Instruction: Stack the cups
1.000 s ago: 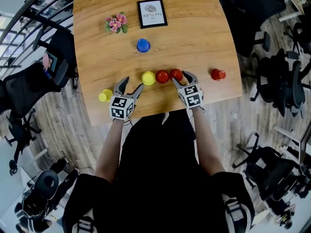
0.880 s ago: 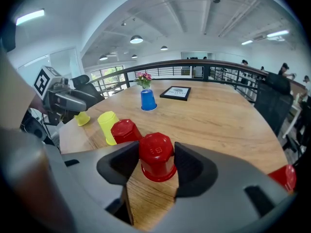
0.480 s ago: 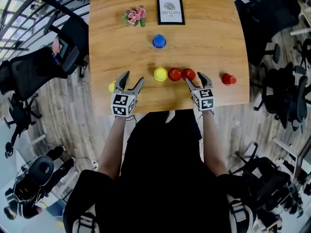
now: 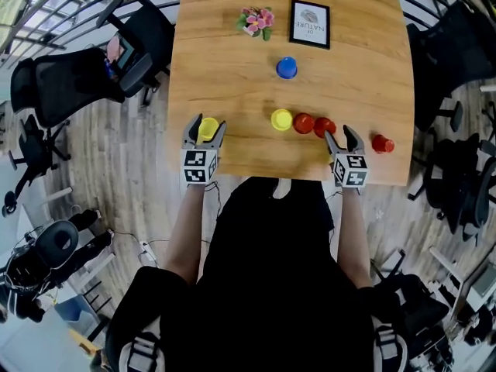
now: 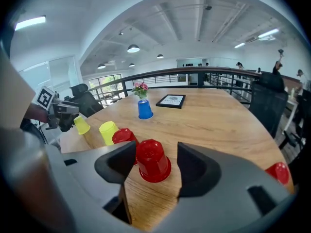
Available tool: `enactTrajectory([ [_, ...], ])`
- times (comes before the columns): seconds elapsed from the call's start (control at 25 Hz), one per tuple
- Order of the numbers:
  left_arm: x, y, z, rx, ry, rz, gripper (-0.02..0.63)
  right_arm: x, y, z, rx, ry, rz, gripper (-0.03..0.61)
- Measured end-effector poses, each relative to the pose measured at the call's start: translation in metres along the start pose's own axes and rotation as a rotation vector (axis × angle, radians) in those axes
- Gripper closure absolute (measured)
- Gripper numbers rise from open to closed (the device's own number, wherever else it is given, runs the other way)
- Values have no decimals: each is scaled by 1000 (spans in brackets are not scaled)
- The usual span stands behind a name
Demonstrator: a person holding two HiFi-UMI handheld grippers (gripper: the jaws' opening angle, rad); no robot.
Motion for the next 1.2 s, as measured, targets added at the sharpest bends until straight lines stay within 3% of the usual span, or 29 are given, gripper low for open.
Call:
enactTrajectory([
  [0.24, -20, -22, 15, -33, 70, -14, 296, 4, -3, 4, -29, 6, 16, 302],
  [0.44, -34, -50, 14, -96, 89, 5, 296, 1, -2, 7, -50, 24, 39, 315],
  [0.64, -32, -66, 12, -125, 82, 36, 327, 12, 12, 12, -2, 20, 13, 328],
  [0.72, -32, -67, 11, -121, 80, 41, 360, 14, 16, 13, 8, 23, 17, 339],
  [0.96, -34, -63, 6, -115, 82, 30, 362, 14, 15, 14, 1, 13, 20, 348],
  [1.2, -17, -48, -3, -100, 16, 2, 364, 12, 16, 18, 1, 2, 23, 348],
])
Point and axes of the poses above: the fingertips, and each gripper's own axes: z backward along the fingers, x to its right, y out of its top, the point moved 3 cm from there along z, backward along the fingers, and after that the axes turned 7 degrees about x, right-handed, at the moved point
